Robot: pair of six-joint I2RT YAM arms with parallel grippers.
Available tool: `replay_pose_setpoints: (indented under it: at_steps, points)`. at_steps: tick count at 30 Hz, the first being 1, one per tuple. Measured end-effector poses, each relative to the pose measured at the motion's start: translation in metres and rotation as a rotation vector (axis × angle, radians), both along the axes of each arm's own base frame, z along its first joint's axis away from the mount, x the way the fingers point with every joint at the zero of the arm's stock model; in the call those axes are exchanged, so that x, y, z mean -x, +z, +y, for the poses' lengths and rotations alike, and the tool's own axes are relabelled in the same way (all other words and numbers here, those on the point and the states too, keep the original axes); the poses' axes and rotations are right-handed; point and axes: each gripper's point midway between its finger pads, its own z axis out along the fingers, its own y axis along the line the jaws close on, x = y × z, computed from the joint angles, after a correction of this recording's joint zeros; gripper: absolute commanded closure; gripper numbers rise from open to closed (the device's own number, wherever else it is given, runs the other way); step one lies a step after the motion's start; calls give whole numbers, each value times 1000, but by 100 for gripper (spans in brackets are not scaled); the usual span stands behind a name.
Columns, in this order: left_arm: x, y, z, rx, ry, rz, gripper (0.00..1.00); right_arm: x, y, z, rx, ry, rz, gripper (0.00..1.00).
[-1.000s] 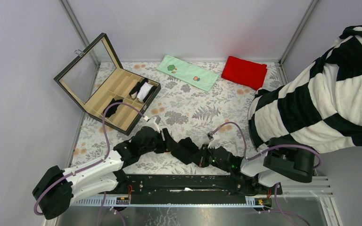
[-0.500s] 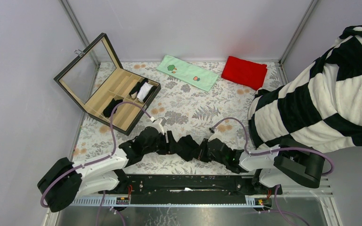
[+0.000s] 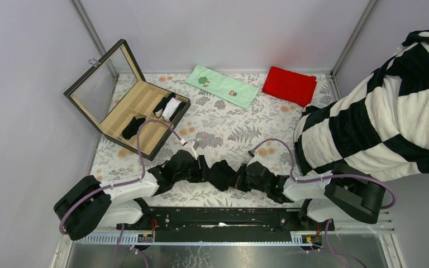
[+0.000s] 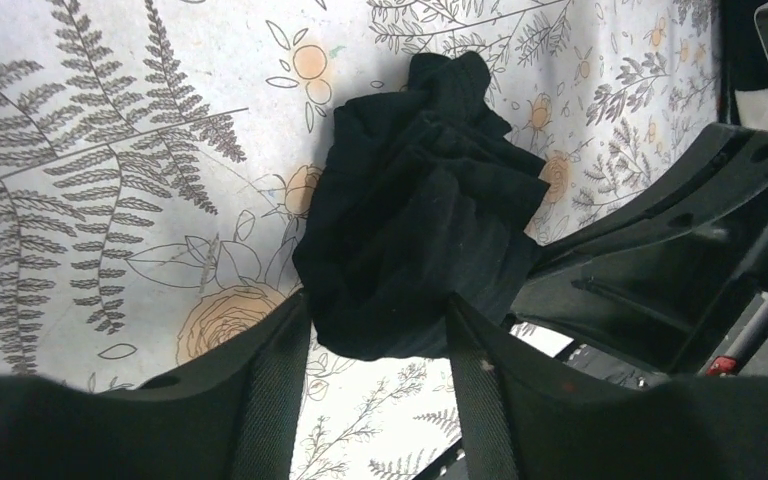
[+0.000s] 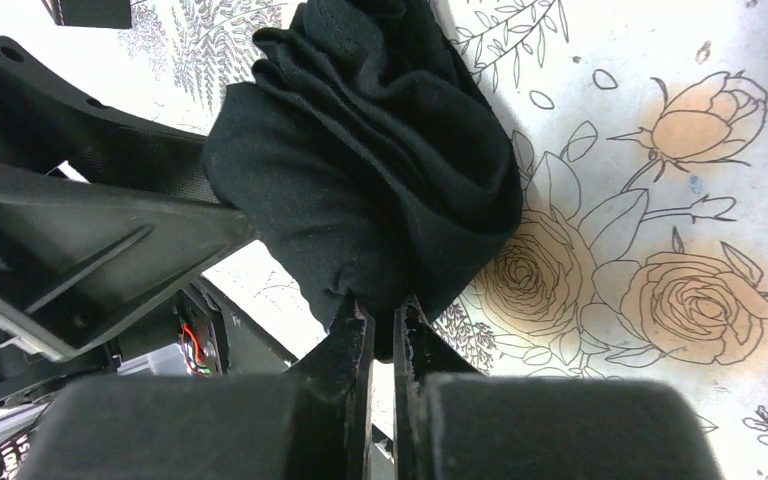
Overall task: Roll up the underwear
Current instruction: Roll the underwear to the center of the board.
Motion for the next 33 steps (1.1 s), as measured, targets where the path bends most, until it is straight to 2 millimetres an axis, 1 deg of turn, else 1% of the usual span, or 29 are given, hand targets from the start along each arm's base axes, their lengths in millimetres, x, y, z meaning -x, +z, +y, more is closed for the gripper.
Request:
replay_pose_setpoints:
  at_steps: [2,5,8,10,12,13,14,16,17,19,21,25,28,31,32,33]
  points:
    - [-1,-4,-1,-6,0,5,56,0,0,0,0,1,1,100]
    - [-2,-4,-3,3,-3,-2,66,-1,0,0,3,0,3,97]
    - [-2,-5,-3,8,-6,-9,68,-1,0,1,9,4,7,92]
    - [-2,-7,-3,6,-6,-7,68,-1,0,1,18,11,6,86]
    - [-2,-8,-3,3,-6,-4,68,-1,1,1,28,21,-2,78]
    - [-2,-9,-3,0,-6,-1,68,-1,2,1,31,26,-8,59]
    - [-2,-10,-3,-2,-6,1,68,-1,3,0,35,33,-18,45]
    - [-3,-11,-4,-4,-8,4,68,0,7,-4,55,54,-44,35]
    - [-3,-11,-4,-5,-8,5,68,0,8,-6,63,58,-53,33]
    - [-4,-11,-5,-8,-9,6,68,0,12,-12,87,75,-89,30]
    - [-5,-11,-6,-9,-10,6,68,-2,19,-18,114,91,-142,29]
    - [-5,-11,-7,-10,-11,6,68,-14,37,-34,185,106,-301,30]
    - [-6,-11,-8,-11,-13,5,68,-24,57,-42,227,145,-466,31]
    - [-7,-10,-9,-13,-16,4,68,-29,77,-40,281,283,-692,31]
    - [-7,-11,-9,-15,-16,5,68,-28,81,-37,308,363,-779,30]
    - [-8,-11,-9,-15,-17,5,68,-28,83,-36,316,393,-808,30]
